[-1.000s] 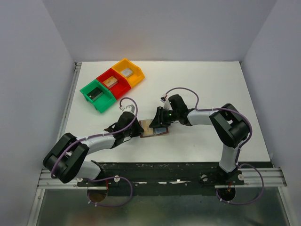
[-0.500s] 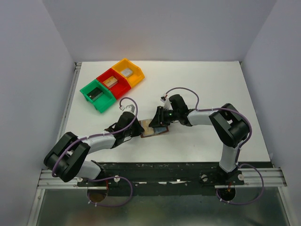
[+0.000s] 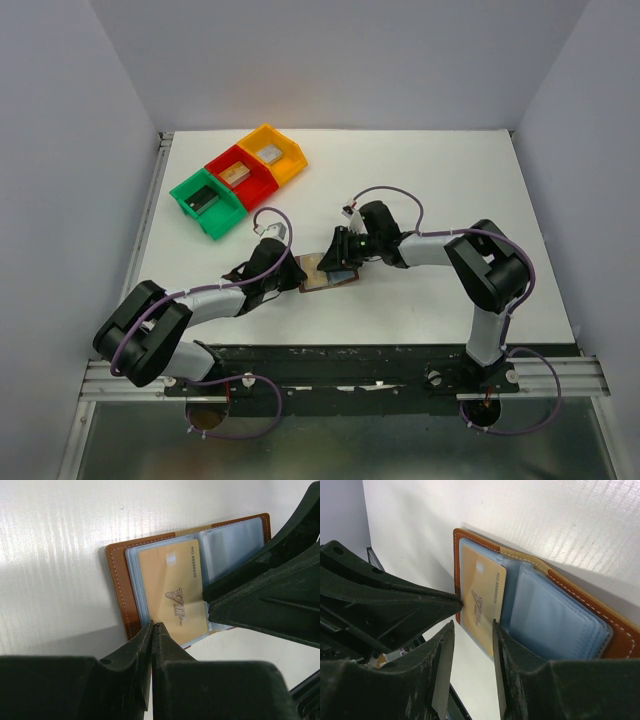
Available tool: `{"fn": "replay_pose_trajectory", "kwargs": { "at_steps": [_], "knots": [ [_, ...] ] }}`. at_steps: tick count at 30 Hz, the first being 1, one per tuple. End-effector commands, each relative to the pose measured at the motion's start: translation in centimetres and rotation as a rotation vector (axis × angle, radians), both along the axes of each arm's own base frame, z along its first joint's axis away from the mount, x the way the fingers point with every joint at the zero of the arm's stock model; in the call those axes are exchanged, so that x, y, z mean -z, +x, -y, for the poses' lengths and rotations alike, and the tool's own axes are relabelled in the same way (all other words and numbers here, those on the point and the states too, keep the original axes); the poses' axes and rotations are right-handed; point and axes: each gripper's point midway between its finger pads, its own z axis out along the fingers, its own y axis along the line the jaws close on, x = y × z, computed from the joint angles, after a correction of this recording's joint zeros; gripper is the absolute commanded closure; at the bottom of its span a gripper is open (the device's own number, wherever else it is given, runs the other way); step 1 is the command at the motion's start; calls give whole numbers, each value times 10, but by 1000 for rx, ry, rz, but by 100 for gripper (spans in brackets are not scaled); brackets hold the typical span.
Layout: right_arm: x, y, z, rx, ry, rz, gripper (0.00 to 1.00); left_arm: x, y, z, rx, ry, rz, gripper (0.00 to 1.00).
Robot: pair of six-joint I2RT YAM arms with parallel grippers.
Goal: Take the credit cards out of the card holder
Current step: Remove the credit card from the card holder.
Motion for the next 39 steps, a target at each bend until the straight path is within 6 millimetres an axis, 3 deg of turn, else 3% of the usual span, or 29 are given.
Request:
{"fn": "replay_pose_trajectory", "kwargs": {
  "at_steps": [1, 9, 28, 39],
  "knots": [
    [19, -2, 9, 17, -58, -19, 55, 21, -13, -14, -16, 59, -61, 83],
    [21, -2, 11, 21, -68, -18, 52, 21, -13, -15, -19, 58, -61, 83],
    [-5, -7, -8, -29, 121, -25, 53, 27, -14, -14, -17, 59, -72, 84],
    [-7, -13, -15, -81, 167, -69, 52, 29, -13, -9, -3, 49, -78, 86]
  ]
}}
